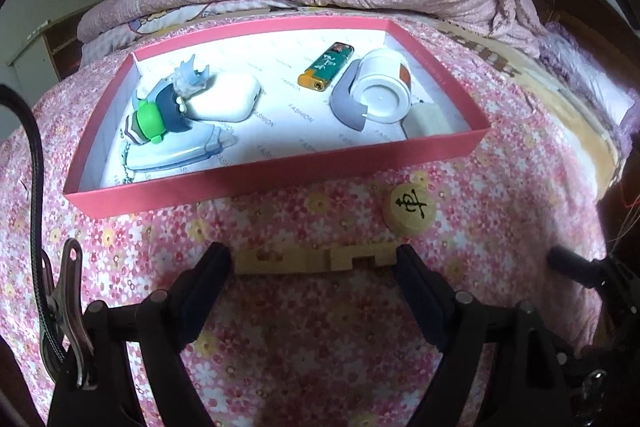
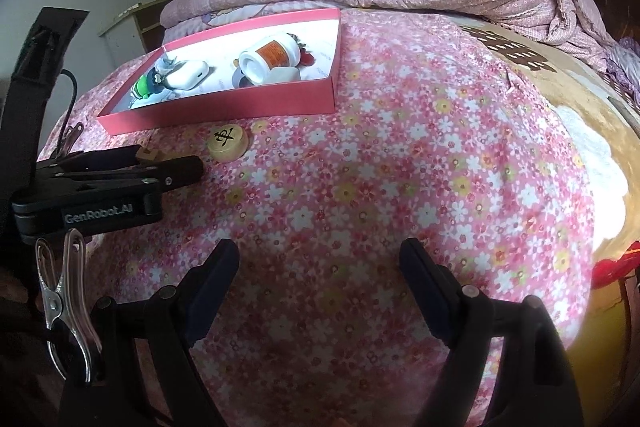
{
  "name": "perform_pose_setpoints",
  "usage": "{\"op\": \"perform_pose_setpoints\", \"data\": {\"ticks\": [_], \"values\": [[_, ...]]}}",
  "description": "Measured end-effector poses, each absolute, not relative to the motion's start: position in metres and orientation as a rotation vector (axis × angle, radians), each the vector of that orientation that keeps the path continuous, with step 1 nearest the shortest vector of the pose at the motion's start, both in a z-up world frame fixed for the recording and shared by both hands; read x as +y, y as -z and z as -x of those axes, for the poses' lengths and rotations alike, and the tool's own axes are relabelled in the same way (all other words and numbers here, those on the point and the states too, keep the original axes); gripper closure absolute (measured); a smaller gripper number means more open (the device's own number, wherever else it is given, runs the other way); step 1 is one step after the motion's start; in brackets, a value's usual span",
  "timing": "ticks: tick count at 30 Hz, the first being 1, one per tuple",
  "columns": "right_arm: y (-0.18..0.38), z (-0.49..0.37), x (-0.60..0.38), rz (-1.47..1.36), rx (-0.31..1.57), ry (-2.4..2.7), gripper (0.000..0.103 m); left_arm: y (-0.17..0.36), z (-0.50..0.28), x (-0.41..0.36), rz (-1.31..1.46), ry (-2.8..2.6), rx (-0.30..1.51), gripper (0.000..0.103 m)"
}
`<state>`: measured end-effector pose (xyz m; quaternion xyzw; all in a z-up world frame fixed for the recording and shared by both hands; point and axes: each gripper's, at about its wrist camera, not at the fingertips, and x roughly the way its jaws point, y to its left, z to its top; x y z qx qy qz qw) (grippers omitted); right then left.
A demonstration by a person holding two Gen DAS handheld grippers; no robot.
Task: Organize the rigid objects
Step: 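Grasp the notched wooden stick with the left tool, then grasp the round wooden chess piece with the right tool while the left tool holds the stick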
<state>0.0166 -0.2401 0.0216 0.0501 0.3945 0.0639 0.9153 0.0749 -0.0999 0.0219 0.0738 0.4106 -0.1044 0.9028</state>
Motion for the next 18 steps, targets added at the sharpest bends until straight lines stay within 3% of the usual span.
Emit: {"op": "perform_pose_setpoints", "data": {"ticks": [6,18], "values": [[-0.021,-0.017,-0.239,-0.094,0.811,-0.127,0.019,-0.021,-0.071,-0.103,-0.183,0.208,0.833,0.022],[-0.021,-0.019,-0.235,-0.074,0.822,-0.104,0.019,-0.028,-0.064,-0.074,-0.168,0.160,0.806,0.022]]}}
